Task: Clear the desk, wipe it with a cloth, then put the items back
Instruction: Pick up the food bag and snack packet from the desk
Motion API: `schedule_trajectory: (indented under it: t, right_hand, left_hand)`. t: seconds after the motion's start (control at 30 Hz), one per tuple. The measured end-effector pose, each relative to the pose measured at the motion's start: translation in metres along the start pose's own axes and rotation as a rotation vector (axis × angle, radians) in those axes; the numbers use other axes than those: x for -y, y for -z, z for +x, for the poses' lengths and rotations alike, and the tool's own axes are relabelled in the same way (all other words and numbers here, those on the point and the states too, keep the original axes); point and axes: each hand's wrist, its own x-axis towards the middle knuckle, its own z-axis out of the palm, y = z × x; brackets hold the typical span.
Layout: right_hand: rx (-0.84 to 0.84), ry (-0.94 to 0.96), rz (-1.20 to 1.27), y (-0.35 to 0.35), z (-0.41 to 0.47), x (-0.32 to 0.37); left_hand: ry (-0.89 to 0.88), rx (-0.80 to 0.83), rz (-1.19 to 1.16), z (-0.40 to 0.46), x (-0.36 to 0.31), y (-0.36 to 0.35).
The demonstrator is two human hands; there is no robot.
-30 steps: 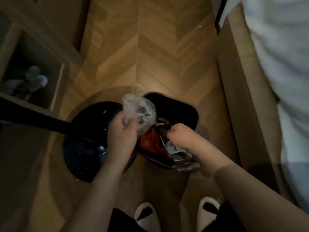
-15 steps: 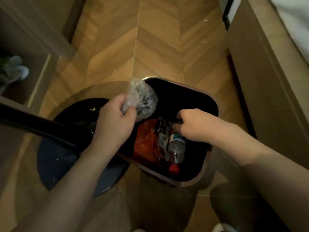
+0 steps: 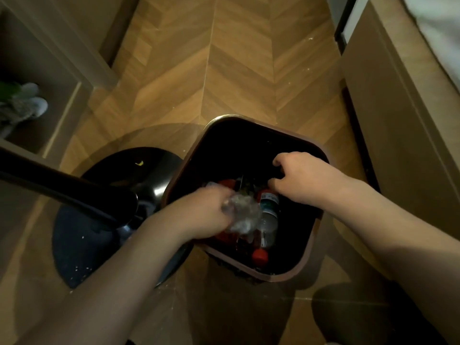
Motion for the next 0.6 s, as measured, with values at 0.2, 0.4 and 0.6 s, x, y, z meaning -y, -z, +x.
schedule_trajectory:
  t: [0.2,0.4,0.6]
  right_hand:
    - [0.036,0.040,-0.023,-0.012,-0.003,0.002]
    - [-0.040,0.003,0.114,0.011,-0.031,0.016]
    - [-0.081,-0.008,0.138,0.118,-0.115,0.062]
  left_hand:
    - [-0.074,-0.400,-0.059,-0.010,0.000,0.015]
    - [-0.007,-0.408,-0.027,-0.021,-0.024,0.018]
    - [-0.058,-0.484,-0.117,-0.104,-0.104,0.084]
